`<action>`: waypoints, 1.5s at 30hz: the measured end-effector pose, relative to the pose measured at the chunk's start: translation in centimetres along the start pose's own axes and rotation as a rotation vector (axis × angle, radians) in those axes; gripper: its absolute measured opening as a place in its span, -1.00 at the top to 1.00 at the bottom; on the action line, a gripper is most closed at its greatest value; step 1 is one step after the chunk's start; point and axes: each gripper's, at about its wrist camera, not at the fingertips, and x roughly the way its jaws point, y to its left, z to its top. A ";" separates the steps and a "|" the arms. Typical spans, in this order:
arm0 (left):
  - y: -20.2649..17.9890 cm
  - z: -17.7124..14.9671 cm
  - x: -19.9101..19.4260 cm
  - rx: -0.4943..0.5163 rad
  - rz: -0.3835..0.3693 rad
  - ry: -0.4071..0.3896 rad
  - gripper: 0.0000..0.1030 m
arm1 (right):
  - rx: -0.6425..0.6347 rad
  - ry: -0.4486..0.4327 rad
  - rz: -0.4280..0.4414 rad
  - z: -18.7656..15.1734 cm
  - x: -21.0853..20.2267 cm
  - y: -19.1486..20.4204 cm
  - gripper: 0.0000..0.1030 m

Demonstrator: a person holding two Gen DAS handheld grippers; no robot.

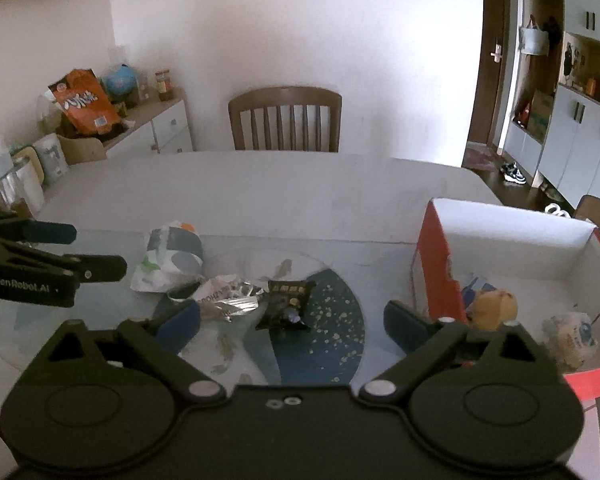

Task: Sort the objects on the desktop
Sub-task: 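Move both open tools from the box back over the item pile, then grasp the white green-print bag with the left tool while the right tool grasps the black snack packet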

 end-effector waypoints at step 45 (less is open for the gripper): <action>2.2 -1.6 12.8 -0.034 0.092 0.057 -0.72 | -0.023 0.109 -0.017 -3.0 14.0 1.0 -0.39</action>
